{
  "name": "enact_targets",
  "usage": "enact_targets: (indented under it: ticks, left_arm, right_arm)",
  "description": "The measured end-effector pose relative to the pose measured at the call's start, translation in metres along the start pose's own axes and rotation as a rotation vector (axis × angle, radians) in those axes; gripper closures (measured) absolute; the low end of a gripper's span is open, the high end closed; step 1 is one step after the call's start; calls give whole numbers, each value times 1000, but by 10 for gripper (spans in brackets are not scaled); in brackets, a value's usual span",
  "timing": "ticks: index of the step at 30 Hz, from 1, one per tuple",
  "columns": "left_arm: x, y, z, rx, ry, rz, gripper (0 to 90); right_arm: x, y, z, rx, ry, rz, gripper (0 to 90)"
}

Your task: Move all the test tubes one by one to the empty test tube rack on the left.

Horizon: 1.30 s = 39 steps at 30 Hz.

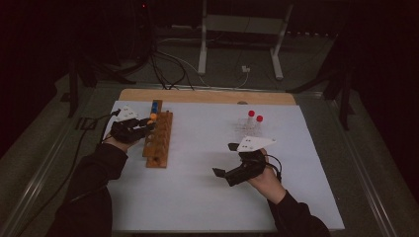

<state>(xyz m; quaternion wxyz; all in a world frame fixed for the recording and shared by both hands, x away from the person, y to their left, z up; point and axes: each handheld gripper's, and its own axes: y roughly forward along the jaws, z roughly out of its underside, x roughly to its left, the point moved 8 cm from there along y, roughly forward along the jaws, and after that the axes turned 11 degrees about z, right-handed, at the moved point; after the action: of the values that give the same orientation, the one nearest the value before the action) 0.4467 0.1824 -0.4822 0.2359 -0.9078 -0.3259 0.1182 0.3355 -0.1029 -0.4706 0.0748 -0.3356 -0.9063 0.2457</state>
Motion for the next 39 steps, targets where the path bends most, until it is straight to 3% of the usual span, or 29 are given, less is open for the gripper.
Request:
enact_targets:
  ticks: [2, 8, 12, 17, 27, 32, 39]
  left_arm:
    - [-2, -3, -3, -2, 7, -16, 603]
    - [-15, -16, -15, -19, 27, 1, 348]
    - [-31, -24, -21, -48, 22, 49, 158]
    - [-55, -33, -21, -69, 34, 114, 27]
    - [-93, -45, -7, -110, 50, 207, 14]
    - [-104, -44, -1, -116, 48, 236, 15]
    - [-113, -40, 5, -103, 60, 251, 15]
  right_arm:
    - [0, -1, -1, -3, 2, -1, 0]
    - [-5, -4, -4, -15, 5, 13, 0]
    - [-12, -10, -8, -31, 10, 34, 0]
    - [-29, -20, -15, -61, 20, 87, 0]
    - [-91, -45, -18, -80, 78, 248, 0]
    - [-121, -48, -7, -60, 117, 314, 0]
    - [-150, -40, 18, -30, 172, 359, 50]
